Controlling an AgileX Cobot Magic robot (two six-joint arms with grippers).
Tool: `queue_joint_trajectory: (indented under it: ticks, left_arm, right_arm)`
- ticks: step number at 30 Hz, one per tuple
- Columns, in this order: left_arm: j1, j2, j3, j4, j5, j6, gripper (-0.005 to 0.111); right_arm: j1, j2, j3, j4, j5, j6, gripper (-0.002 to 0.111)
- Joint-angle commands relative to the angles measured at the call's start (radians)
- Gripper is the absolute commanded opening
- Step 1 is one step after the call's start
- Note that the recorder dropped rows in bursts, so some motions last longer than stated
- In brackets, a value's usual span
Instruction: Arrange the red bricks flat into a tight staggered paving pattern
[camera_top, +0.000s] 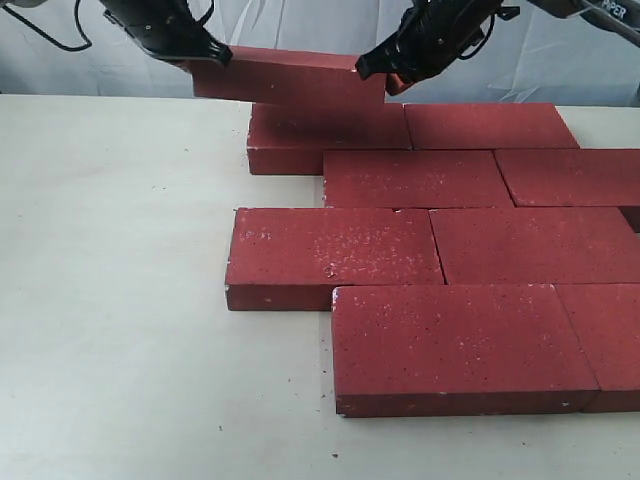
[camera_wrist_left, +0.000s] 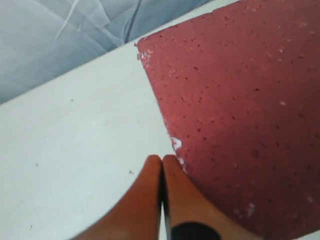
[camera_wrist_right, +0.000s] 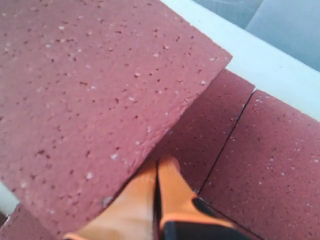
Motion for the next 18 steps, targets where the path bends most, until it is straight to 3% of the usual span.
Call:
queue_joint_trajectory:
  ticks: [1, 7, 18]
  left_arm:
    - [0.009, -0.066, 0.057, -0.042, 0.061, -0.025, 0.000]
    - [0.043, -0.224, 0.273, -0.029, 0.001, -0.025, 0.000]
    - [0.106, -0.527, 0.770, -0.024, -0.304, -0.021, 0.000]
  right_arm:
    - [0.041, -0.033, -0.008, 0.043, 0.037, -0.007, -0.001]
    - [0.092, -0.070, 0.009, 0.034, 0.077, 0.003, -0.001]
    - [0.267, -0.092, 0.043, 0.024, 0.016, 0.056, -0.001]
